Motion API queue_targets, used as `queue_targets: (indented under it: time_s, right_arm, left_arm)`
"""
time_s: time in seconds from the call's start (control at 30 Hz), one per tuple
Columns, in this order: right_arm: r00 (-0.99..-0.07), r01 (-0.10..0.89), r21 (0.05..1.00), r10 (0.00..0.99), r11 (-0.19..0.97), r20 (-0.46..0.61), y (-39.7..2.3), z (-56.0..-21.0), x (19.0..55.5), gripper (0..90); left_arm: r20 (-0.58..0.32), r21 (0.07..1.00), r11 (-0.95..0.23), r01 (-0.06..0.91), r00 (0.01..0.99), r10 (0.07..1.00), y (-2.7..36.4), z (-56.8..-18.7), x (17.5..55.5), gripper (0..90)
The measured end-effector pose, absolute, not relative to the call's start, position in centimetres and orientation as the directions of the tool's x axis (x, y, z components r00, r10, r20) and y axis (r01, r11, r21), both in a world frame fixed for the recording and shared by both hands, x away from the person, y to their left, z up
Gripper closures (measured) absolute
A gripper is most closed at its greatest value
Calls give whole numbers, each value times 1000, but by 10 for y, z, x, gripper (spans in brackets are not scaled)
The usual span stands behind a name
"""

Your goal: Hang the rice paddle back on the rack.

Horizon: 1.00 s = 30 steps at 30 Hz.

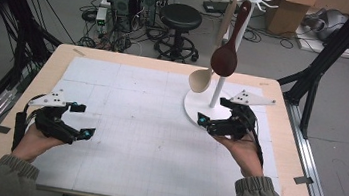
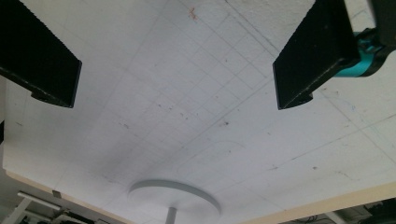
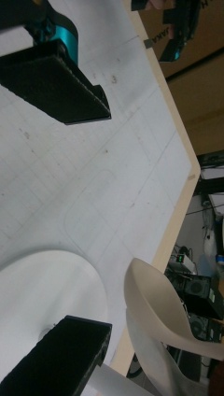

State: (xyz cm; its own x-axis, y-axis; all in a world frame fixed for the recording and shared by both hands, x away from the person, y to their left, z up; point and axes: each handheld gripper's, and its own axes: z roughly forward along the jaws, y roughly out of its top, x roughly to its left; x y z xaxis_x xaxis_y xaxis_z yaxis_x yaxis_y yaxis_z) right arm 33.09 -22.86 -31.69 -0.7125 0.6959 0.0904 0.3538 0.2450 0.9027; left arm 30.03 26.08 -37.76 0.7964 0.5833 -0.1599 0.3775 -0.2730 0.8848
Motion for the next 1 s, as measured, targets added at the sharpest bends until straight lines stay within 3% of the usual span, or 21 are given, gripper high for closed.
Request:
queue_targets:
  time_s: [1.0]
  right_arm:
    - [-700,387,896,702,220,130,-245,-360,291,3]
  left_arm:
    - [-159,873,-295,387,800,579,259,-382,300,17]
